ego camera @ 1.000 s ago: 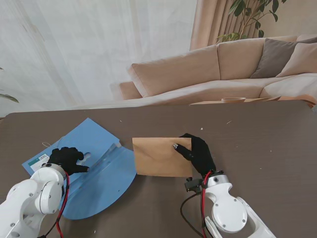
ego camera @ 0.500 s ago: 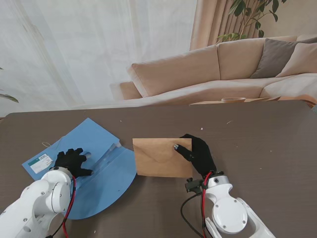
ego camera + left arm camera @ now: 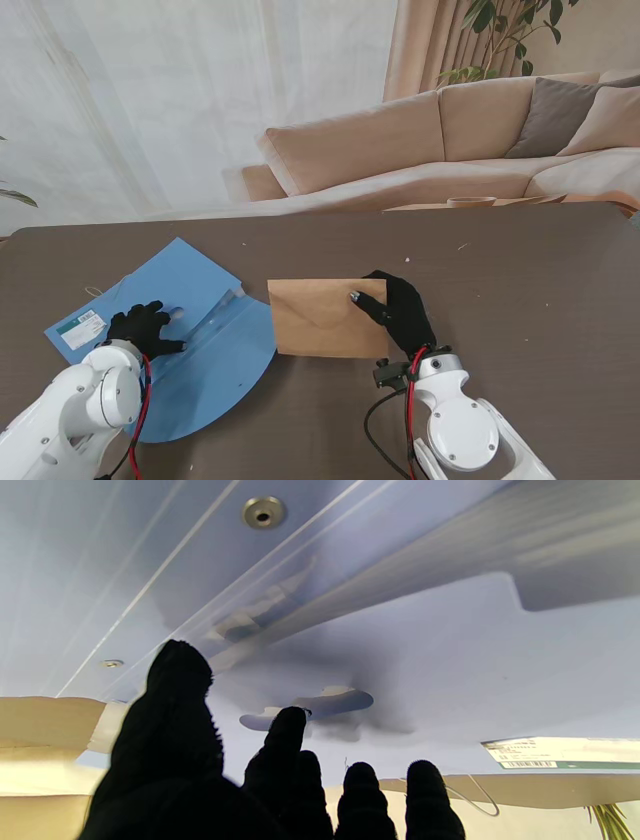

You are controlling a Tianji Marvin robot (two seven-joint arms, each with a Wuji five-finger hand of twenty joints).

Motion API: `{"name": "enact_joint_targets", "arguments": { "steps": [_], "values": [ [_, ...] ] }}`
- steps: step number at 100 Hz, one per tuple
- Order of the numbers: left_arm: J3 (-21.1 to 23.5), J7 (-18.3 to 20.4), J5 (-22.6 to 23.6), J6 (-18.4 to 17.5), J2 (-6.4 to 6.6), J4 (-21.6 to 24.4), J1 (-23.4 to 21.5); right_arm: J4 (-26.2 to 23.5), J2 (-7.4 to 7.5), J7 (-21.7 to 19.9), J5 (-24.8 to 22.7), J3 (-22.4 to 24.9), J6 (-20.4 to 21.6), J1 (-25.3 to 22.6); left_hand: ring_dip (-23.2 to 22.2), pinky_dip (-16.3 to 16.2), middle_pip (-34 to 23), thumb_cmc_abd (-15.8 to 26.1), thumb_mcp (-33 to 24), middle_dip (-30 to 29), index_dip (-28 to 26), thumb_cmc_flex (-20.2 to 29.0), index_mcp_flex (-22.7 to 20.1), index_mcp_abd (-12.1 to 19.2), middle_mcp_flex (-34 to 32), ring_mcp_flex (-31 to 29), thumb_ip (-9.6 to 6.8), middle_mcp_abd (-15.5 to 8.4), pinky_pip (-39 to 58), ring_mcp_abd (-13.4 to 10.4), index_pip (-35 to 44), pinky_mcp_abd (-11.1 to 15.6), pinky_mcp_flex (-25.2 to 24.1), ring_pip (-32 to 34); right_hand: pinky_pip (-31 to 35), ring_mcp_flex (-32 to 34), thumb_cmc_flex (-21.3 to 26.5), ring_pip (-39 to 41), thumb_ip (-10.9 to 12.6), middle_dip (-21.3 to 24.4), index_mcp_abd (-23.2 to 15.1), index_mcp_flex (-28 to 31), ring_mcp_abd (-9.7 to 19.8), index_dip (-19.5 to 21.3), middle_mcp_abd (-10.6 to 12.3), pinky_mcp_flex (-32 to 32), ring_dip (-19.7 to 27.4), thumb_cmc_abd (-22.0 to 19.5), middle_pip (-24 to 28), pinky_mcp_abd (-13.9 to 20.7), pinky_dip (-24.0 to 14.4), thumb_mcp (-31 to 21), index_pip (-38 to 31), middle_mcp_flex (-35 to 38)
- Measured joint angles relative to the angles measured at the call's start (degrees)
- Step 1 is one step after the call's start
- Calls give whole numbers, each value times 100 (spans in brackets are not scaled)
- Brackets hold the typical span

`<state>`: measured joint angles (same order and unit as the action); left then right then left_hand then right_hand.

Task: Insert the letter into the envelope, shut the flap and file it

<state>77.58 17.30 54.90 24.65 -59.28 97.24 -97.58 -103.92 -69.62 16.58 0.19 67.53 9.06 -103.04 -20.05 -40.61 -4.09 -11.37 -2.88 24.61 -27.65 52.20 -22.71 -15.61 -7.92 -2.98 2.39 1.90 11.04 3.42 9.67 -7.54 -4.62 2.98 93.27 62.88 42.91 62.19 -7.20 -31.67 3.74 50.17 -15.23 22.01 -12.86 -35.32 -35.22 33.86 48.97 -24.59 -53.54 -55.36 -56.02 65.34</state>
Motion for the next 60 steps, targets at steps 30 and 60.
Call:
{"name": "enact_joint_targets", "arguments": {
  "steps": [30,60],
  "values": [
    [136,27,-359,43,-11,39,-96,27,-2,0,2,-23,0,27,359,344,3,-2,0,-78,-1271,-18,-209,-336,0,1,0,0,-117,-10,1049,51,6,-70,2,0,0,8,0,0,0,0,0,0,-2,10,0,-1,0,0,0,0,0,0],
    [144,387,-194,56,26,20,-53,60,-6,0,14,-52,-5,64,719,568,139,-1070,-2089,-473,-3540,-1468,987,-241,108,1,167,0,-170,-86,2982,59,46,-191,2,-4,0,10,0,0,0,0,0,0,-5,47,0,-1,1,0,0,0,0,-2]
  ]
}}
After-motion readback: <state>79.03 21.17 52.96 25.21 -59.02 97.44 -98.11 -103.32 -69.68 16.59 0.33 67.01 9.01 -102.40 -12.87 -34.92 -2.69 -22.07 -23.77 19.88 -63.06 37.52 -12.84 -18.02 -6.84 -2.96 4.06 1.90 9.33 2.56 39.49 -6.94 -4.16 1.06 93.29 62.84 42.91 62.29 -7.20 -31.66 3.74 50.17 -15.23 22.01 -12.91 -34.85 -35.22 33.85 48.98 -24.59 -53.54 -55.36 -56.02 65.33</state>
